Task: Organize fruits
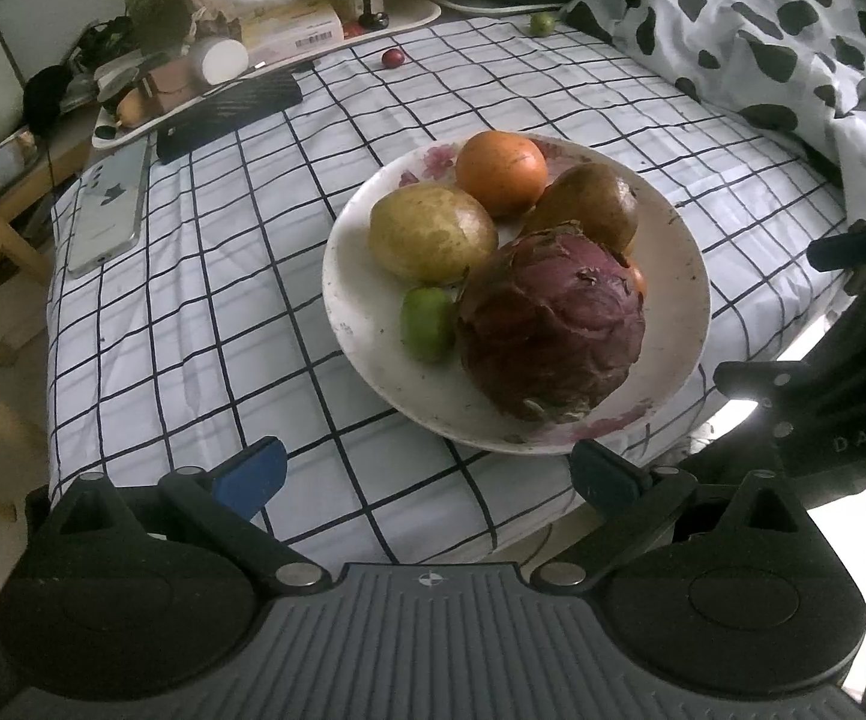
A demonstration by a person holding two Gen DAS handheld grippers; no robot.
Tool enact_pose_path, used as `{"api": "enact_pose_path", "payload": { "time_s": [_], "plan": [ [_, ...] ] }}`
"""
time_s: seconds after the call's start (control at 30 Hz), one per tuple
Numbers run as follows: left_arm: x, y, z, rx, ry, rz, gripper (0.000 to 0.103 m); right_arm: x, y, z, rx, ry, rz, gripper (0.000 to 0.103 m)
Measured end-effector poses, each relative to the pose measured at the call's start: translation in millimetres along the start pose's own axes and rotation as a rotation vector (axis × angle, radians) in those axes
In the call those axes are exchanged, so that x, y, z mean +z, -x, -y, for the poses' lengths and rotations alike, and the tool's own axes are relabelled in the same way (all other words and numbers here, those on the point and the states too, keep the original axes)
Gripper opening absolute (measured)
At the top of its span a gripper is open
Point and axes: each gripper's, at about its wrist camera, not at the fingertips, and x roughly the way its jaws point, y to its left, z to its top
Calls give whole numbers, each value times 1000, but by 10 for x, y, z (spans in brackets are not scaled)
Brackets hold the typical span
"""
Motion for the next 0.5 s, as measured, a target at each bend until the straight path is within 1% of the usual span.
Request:
{"api": "enact_pose_path", "payload": {
  "time_s": [0.5],
  "plan": [
    [-7, -7, 7, 3, 1, -2, 103, -5, -2, -10, -1, 0, 0, 103]
  ]
}}
